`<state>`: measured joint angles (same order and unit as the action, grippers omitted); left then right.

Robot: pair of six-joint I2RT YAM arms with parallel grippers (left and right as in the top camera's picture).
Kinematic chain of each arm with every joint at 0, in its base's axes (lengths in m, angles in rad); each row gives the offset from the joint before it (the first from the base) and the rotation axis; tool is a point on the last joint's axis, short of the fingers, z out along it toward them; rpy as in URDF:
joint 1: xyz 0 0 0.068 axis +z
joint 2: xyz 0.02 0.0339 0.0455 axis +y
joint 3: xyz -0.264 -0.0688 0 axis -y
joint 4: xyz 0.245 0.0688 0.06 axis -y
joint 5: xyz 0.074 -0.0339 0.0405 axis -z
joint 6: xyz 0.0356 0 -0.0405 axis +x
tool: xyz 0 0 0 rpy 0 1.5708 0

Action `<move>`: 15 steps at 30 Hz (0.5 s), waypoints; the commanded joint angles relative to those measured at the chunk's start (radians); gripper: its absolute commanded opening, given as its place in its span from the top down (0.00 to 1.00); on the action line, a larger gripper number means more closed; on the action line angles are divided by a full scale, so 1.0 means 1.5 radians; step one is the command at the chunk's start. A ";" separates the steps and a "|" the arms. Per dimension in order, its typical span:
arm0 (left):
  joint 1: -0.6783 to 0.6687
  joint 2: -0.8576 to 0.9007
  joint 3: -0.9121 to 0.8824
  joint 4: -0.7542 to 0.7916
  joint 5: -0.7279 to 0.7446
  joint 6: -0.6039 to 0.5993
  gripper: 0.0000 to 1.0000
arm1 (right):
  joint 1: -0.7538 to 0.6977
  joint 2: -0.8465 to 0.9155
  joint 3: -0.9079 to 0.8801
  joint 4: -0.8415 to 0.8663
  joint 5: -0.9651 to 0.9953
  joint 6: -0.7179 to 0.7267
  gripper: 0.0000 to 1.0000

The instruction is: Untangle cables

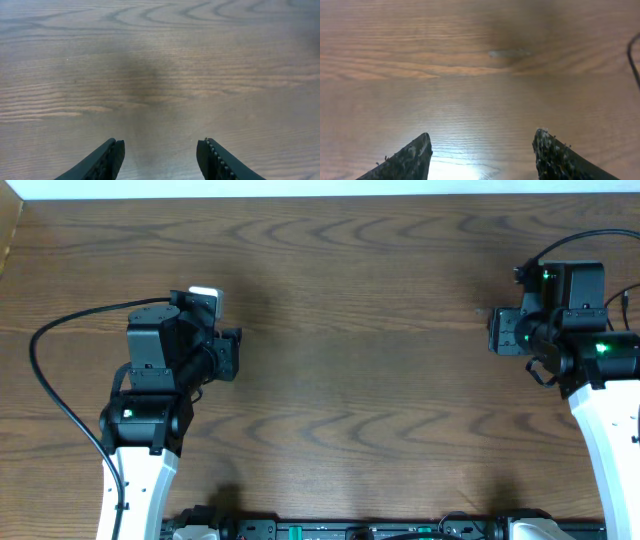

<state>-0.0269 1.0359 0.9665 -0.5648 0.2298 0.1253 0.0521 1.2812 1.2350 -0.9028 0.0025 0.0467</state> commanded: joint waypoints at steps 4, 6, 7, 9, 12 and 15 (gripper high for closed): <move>0.002 -0.005 0.013 -0.016 0.001 0.056 0.45 | -0.001 -0.014 -0.005 0.029 -0.076 -0.056 0.39; 0.002 -0.005 0.013 -0.016 0.001 0.056 0.44 | -0.001 -0.014 -0.005 0.030 -0.069 -0.046 0.01; 0.002 -0.005 0.013 -0.015 0.001 0.056 0.42 | -0.001 -0.014 -0.005 0.028 -0.064 -0.041 0.01; 0.002 -0.005 0.013 -0.013 0.000 0.056 0.26 | -0.001 -0.014 -0.005 0.029 -0.050 -0.031 0.01; 0.002 -0.005 0.013 -0.009 0.001 0.053 0.06 | -0.001 -0.014 -0.005 0.033 -0.040 -0.029 0.01; 0.002 -0.005 0.013 -0.010 0.001 0.053 0.04 | -0.001 -0.014 -0.005 0.034 -0.040 -0.030 0.01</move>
<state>-0.0273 1.0359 0.9665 -0.5793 0.2302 0.1989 0.0521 1.2778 1.2346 -0.8551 -0.0708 -0.0082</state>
